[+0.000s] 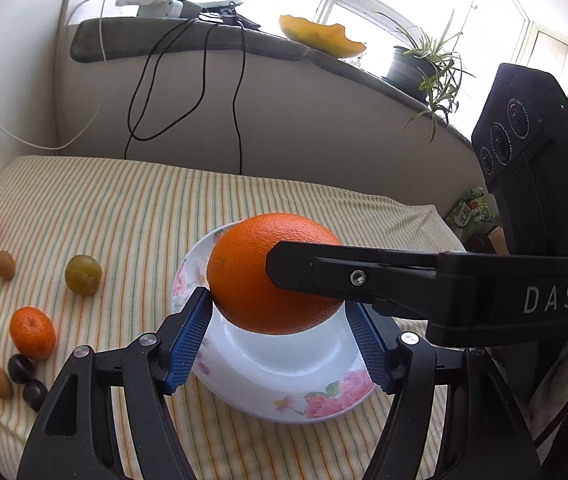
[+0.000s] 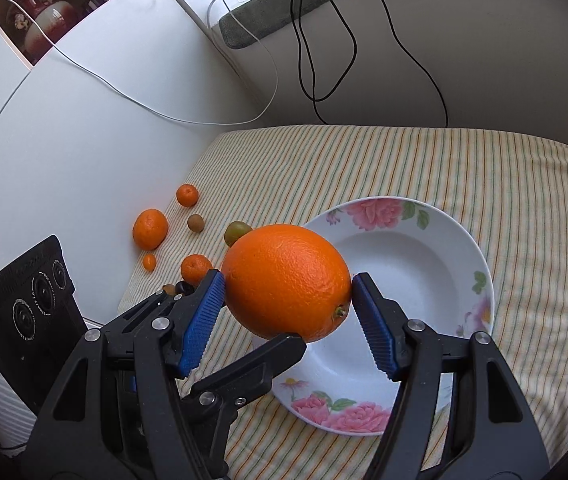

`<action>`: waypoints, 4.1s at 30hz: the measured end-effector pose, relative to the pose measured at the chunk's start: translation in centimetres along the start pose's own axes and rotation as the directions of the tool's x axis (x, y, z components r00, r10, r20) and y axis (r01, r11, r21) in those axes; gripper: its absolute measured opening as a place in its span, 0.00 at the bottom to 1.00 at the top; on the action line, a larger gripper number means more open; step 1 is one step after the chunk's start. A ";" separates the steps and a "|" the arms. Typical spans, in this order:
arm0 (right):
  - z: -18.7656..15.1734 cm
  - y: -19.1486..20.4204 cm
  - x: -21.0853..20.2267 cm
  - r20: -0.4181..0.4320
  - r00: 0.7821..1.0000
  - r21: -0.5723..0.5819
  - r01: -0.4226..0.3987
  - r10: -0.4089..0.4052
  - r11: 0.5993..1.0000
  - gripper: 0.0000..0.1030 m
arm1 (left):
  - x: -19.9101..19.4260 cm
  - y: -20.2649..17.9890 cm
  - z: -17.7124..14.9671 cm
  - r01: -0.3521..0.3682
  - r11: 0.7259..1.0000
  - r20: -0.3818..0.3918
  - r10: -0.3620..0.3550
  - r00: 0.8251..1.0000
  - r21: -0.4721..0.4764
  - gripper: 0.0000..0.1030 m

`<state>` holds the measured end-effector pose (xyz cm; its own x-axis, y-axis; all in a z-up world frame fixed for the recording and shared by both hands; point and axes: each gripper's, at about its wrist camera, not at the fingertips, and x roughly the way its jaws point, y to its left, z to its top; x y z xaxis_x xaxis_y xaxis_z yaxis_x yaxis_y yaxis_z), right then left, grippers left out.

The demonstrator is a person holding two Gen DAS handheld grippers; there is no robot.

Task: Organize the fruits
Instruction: 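Lift the large orange with the right tool and carry it over the plate, then lower the orange onto the plate and open the right tool, then close the right tool on the tangerine while the left tool grips the kiwi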

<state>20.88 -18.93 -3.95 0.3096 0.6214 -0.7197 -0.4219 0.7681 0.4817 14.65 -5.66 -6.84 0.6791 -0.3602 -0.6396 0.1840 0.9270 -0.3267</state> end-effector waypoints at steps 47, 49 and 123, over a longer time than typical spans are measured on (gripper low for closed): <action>0.0 -4.7 -1.3 0.055 0.996 0.092 0.070 -0.075 0.993 0.68 | 1.9 -1.6 -0.4 -0.054 0.994 -0.046 0.058 0.997 0.091 0.65; -0.1 -4.3 -1.7 0.067 0.994 0.079 0.084 -0.090 0.993 0.71 | 1.4 -1.3 -0.6 -0.059 0.994 -0.040 0.063 0.997 0.093 0.65; -1.6 10.8 17.0 -0.185 0.982 -0.080 -0.043 0.027 0.996 0.54 | -7.6 17.1 -7.3 -0.213 0.963 -0.016 0.213 0.977 -0.165 0.32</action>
<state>20.20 -0.34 -11.78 0.1345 0.6028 -0.7865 -0.5020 0.7258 0.4704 7.43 12.15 -12.59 0.6914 -0.1560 -0.7054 -0.0844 0.9523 -0.2933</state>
